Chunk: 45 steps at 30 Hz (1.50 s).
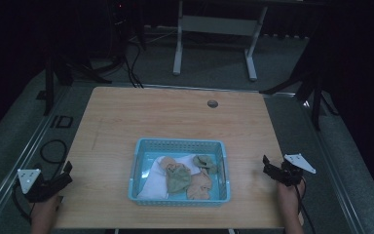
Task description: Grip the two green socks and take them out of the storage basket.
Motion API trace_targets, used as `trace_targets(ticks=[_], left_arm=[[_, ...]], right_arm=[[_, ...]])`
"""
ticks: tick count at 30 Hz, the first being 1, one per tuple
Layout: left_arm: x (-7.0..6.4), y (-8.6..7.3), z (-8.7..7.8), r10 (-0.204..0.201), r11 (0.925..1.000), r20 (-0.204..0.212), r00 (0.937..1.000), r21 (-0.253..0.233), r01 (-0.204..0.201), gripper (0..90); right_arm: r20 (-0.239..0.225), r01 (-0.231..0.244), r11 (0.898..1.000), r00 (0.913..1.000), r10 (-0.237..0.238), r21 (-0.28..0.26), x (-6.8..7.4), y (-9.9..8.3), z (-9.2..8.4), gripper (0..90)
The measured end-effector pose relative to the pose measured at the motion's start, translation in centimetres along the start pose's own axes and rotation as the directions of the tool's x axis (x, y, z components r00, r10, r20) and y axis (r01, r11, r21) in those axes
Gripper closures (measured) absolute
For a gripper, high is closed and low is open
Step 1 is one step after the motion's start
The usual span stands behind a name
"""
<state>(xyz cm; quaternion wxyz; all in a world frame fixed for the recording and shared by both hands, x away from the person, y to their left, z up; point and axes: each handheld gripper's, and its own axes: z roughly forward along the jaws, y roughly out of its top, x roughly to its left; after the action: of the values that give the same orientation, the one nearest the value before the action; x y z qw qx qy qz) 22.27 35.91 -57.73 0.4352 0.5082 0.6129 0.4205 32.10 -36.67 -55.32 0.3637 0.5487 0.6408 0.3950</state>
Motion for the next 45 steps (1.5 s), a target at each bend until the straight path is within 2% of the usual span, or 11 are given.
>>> trace_targets(ticks=[10,19,20,21,22,25,28,32,39,42,45], left_arm=[[0.0,0.0,0.0,-0.003,1.0,-0.002,1.0,0.001,0.003,0.7],[0.0,0.0,0.0,-0.003,1.0,-0.001,1.0,0.0,0.003,0.7],[0.0,0.0,0.0,-0.002,1.0,-0.001,1.0,0.001,0.002,0.7],[0.0,0.0,0.0,-0.002,1.0,-0.001,1.0,0.001,0.002,0.7],[0.0,0.0,0.0,-0.003,1.0,-0.001,1.0,0.002,0.003,0.7],[0.0,0.0,0.0,-0.003,1.0,0.0,1.0,0.003,0.003,0.7],[0.0,0.0,0.0,-0.001,1.0,0.0,1.0,0.002,0.001,0.7],[0.0,0.0,0.0,0.001,1.0,-0.001,1.0,0.001,-0.001,0.7],[0.0,0.0,0.0,0.0,1.0,0.001,1.0,0.0,0.0,0.7],[0.0,0.0,0.0,0.001,1.0,0.001,1.0,0.0,-0.001,0.7],[0.0,0.0,0.0,0.001,1.0,0.001,1.0,-0.001,-0.001,0.7]], right_arm=[[-0.031,-0.008,0.987,0.9994,0.013,0.159,-0.7,0.9,0.8,13.0],[-0.166,0.144,0.888,0.983,-0.077,0.436,-1.4,1.3,0.5,13.5],[-0.212,0.208,0.841,0.9706,-0.114,0.5,-1.3,1.5,0.2,13.3],[-0.212,0.208,0.841,0.9706,-0.114,0.5,-1.3,1.5,0.2,13.3],[-0.281,0.277,0.772,0.9504,-0.133,0.572,-1.2,1.7,0.0,13.3],[-0.377,0.372,0.666,0.915,-0.145,0.647,-1.1,1.7,-0.1,13.8],[-0.446,0.447,0.586,0.8809,-0.159,0.675,-0.8,1.9,-0.4,14.3],[-0.507,0.519,0.516,0.8434,-0.179,0.682,-0.2,2.3,-0.8,15.1],[-0.669,0.721,0.302,0.6925,-0.269,0.624,1.8,2.6,-1.5,16.0],[-0.705,0.763,0.243,0.6459,-0.293,0.598,2.5,2.8,-1.4,16.0],[-0.721,0.778,0.223,0.628,-0.294,0.587,3.2,3.3,-1.2,16.0]])
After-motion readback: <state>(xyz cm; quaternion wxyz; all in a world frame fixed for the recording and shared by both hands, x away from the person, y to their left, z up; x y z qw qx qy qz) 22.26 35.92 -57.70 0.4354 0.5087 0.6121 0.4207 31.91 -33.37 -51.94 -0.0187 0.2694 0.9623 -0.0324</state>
